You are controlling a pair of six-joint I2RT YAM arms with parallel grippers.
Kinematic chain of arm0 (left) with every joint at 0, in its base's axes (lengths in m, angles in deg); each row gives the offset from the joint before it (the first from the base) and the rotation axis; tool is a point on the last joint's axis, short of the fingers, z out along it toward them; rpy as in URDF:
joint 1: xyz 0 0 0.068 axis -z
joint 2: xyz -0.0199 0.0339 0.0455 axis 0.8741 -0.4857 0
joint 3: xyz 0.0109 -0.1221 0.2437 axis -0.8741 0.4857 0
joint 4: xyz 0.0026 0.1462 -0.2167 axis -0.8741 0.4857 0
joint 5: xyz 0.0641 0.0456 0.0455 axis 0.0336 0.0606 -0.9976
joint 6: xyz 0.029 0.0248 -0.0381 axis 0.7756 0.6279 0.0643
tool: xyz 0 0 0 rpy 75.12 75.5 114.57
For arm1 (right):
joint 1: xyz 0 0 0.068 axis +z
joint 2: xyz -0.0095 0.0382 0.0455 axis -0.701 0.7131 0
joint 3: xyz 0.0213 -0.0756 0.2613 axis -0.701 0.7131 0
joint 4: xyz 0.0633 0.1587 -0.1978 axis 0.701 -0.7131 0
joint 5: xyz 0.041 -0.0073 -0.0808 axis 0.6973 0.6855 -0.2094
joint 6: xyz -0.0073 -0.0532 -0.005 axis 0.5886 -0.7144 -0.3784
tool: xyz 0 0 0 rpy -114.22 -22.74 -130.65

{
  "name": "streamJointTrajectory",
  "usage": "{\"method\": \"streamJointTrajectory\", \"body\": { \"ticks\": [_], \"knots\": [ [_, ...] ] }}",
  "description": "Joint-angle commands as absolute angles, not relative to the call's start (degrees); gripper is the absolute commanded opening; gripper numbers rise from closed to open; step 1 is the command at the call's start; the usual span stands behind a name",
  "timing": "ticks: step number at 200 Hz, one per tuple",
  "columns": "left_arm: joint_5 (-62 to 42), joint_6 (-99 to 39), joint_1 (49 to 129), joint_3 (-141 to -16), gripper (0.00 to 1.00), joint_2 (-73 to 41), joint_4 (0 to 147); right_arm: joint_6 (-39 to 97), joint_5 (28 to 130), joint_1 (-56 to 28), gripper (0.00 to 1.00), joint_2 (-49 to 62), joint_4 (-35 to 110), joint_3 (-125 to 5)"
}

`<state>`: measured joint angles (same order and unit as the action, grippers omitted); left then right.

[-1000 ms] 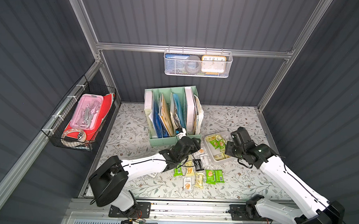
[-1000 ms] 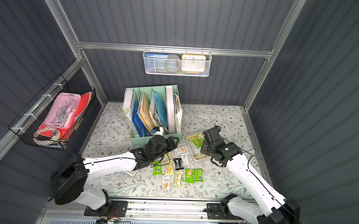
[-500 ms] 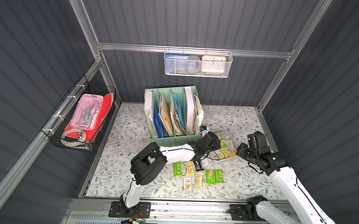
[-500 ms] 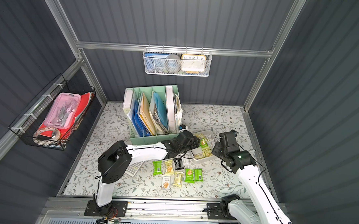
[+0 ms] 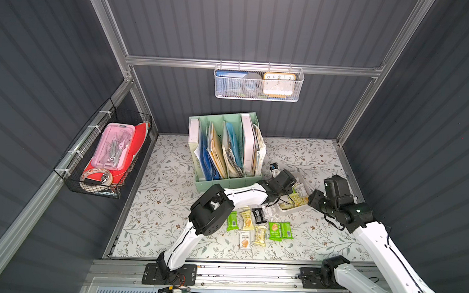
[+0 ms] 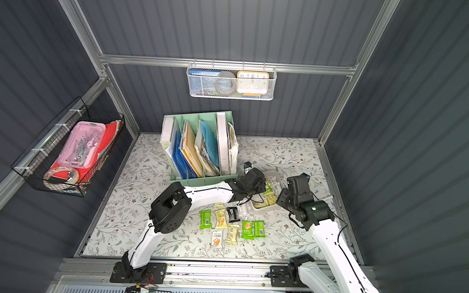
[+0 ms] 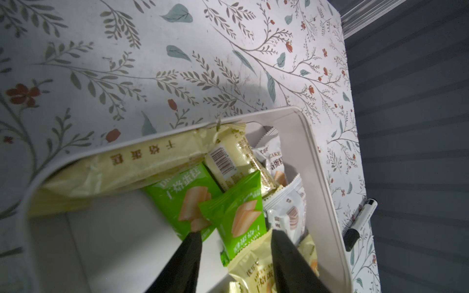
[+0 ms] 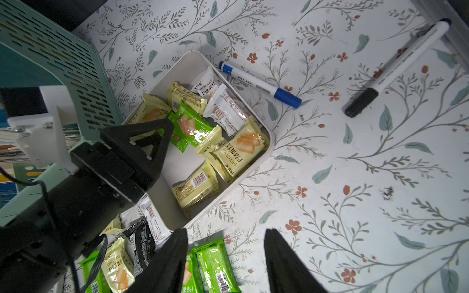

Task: Take the cookies out of the storage box
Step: Pick up the cookie from the storage box.

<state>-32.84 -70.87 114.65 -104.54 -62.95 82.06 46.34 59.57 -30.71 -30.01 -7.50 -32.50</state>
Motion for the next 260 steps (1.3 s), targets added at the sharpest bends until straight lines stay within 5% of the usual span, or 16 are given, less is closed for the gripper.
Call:
{"method": "streamJointTrajectory", "body": {
  "ticks": [1, 84, 174, 260],
  "knots": [
    [-33.7, -69.9, 114.3, -106.3, 0.49, -64.7, 84.9, 46.9, 60.0, -31.0, 0.54, -30.9, -7.5, -31.7],
    [-31.3, -71.1, 113.7, -110.3, 0.33, -69.4, 82.7, 47.4, 61.1, -31.0, 0.54, -32.9, -8.5, -31.5],
    [-32.3, -71.5, 113.5, -108.6, 0.0, -67.6, 80.4, 47.5, 61.8, -31.0, 0.54, -33.1, -8.4, -31.2],
    [-34.6, -68.7, 113.6, -101.1, 0.0, -56.0, 76.7, 47.6, 62.9, -31.0, 0.54, -33.6, -8.2, -31.1]
  ]
}}
